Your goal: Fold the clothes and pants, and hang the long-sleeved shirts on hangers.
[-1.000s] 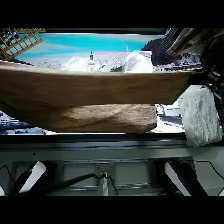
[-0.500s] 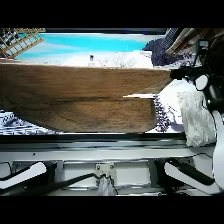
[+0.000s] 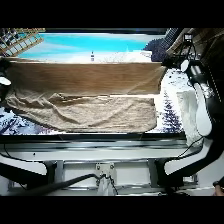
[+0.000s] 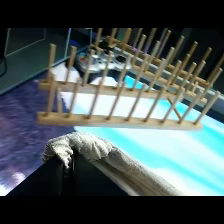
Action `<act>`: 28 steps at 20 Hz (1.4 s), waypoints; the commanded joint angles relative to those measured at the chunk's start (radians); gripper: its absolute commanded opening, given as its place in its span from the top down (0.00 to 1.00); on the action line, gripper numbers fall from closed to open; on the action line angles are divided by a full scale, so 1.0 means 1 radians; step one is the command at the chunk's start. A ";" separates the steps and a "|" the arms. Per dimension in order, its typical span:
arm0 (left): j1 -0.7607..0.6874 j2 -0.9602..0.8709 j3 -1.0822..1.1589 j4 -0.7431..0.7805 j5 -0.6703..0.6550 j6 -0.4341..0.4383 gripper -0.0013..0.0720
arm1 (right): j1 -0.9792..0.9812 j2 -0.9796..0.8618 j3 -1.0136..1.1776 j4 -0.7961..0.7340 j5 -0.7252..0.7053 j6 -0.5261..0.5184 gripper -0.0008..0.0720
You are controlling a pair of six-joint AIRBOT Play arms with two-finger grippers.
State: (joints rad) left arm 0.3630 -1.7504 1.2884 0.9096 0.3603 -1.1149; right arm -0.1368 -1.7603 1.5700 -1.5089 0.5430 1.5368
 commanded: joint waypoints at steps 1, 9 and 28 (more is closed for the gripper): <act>-0.037 -0.134 0.126 0.005 -0.021 0.000 0.63 | 0.000 -0.133 0.153 0.027 0.010 0.076 0.60; 0.049 0.034 0.156 0.006 -0.472 0.050 0.21 | 0.000 -0.062 0.163 0.060 0.402 0.080 0.37; 0.433 0.430 -0.402 0.285 -0.994 -0.212 0.42 | 0.013 0.772 -0.705 0.196 0.385 0.041 0.44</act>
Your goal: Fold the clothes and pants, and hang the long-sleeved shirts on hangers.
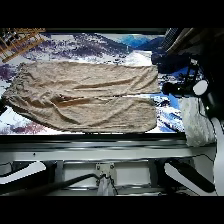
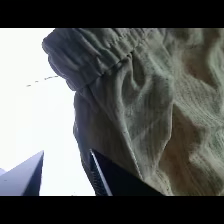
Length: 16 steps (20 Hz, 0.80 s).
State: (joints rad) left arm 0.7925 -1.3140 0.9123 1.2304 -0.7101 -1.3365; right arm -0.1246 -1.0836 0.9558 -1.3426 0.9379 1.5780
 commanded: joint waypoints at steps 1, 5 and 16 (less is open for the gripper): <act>0.000 -0.016 -0.025 -0.069 0.102 0.026 0.40 | 0.001 0.119 -0.104 0.030 -0.010 0.000 0.44; -0.026 -0.087 -0.022 -0.147 0.133 0.115 0.39 | 0.001 0.161 -0.110 0.036 -0.019 0.004 0.44; -0.126 -0.180 -0.021 -0.147 0.255 0.114 0.96 | 0.001 0.161 -0.110 0.045 -0.038 0.029 0.44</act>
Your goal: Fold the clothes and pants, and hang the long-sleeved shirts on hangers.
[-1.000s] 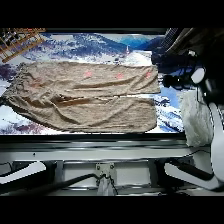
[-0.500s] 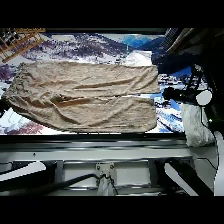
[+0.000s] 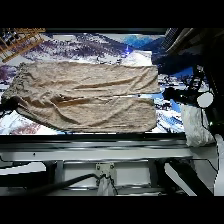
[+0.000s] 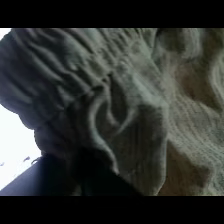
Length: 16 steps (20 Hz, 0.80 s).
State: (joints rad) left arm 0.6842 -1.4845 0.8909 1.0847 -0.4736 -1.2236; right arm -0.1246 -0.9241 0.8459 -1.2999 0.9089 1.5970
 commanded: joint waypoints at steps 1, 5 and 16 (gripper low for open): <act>-0.014 -0.003 0.000 0.000 0.004 0.001 0.96 | 0.001 0.002 0.000 0.003 -0.008 0.010 0.44; 0.039 0.082 -0.001 0.155 -0.137 -0.011 0.97 | 0.001 0.003 -0.001 -0.022 0.105 -0.008 0.44; 0.137 0.321 -0.170 0.344 -0.277 -0.124 0.97 | 0.000 0.339 -0.381 -0.042 0.340 0.068 0.44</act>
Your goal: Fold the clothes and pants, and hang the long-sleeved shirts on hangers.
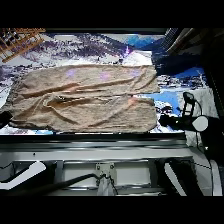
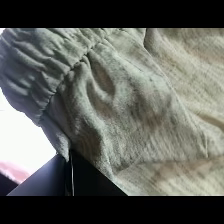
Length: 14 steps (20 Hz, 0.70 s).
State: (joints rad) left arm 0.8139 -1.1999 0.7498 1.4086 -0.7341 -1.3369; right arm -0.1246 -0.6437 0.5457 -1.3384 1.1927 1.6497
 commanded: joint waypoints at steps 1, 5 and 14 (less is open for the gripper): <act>0.007 0.037 -0.029 0.020 -0.013 -0.011 0.97 | 0.000 0.061 -0.104 -0.003 0.040 0.020 0.44; 0.007 0.037 -0.029 0.020 -0.014 -0.048 0.97 | 0.000 0.060 -0.168 0.030 -0.009 0.071 0.43; 0.006 0.036 -0.029 -0.007 0.013 -0.048 0.97 | 0.000 -0.151 -0.169 0.079 -0.195 0.128 0.51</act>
State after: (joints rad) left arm 0.8196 -1.1645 0.7212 1.4147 -0.7303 -1.3846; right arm -0.1246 -0.7170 0.3798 -1.2888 1.0824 1.7657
